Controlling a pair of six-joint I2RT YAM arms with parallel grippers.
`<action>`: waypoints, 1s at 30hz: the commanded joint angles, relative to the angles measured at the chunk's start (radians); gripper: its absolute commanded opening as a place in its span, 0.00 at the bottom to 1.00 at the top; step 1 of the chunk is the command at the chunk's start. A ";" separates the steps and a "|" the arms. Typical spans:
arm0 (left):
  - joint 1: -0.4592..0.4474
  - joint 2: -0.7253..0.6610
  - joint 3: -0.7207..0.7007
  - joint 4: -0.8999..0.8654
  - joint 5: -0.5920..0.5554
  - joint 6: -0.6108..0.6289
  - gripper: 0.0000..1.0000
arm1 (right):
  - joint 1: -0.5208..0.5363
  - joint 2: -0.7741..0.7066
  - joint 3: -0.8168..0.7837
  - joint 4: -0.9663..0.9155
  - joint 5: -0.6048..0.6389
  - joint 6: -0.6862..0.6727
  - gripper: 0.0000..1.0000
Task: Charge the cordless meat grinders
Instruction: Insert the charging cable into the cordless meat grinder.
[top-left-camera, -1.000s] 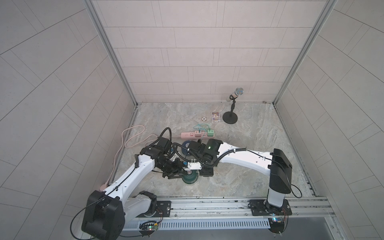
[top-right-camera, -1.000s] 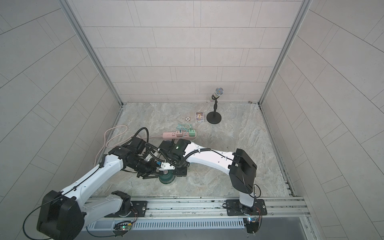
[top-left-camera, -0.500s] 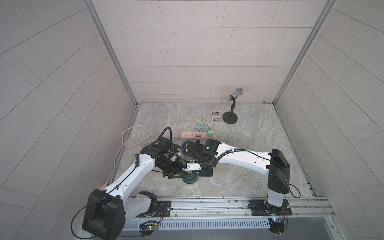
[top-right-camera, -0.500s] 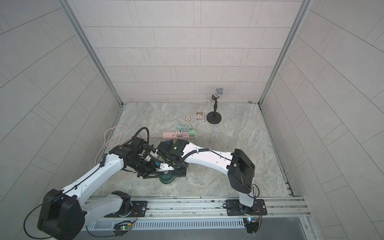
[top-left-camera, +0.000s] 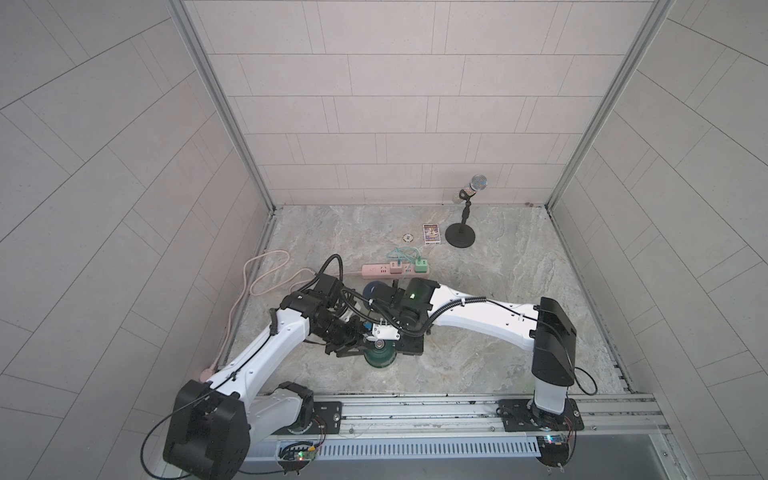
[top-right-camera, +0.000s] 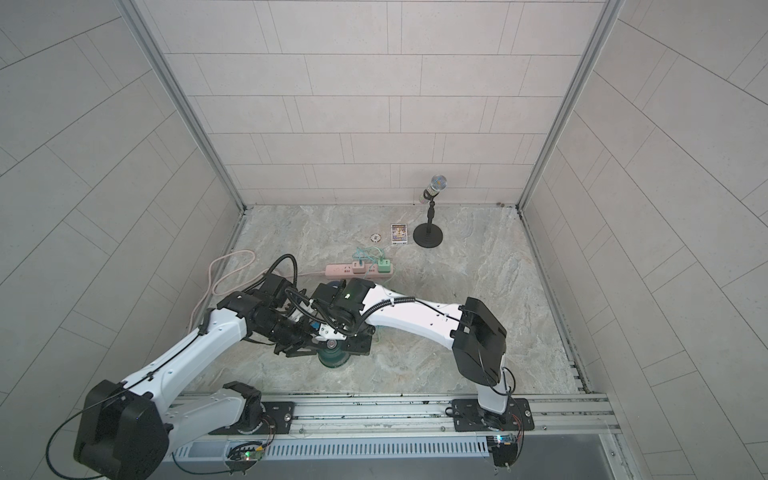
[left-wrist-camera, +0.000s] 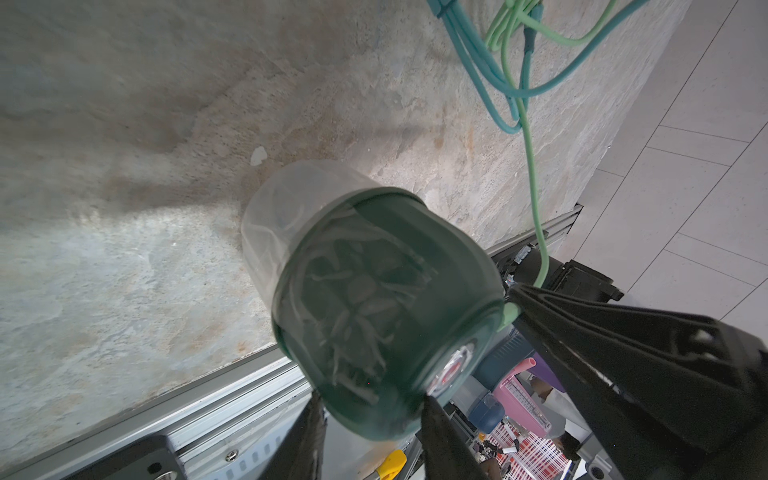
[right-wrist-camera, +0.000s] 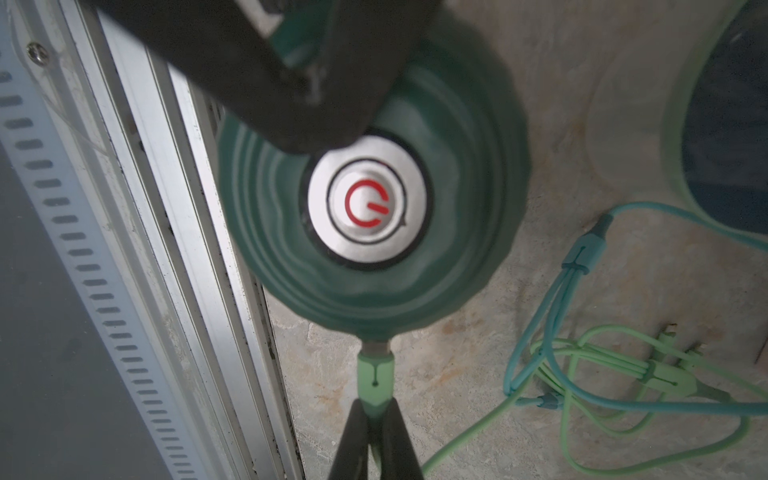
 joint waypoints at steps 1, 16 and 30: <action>-0.024 0.006 -0.031 0.063 0.001 0.003 0.39 | 0.034 0.012 -0.024 0.207 -0.029 0.013 0.06; -0.022 0.024 -0.035 0.080 0.007 0.019 0.29 | 0.034 -0.017 0.006 0.205 -0.051 0.005 0.06; -0.022 0.031 -0.035 0.081 0.012 0.022 0.27 | 0.034 0.001 0.067 0.196 -0.084 0.018 0.06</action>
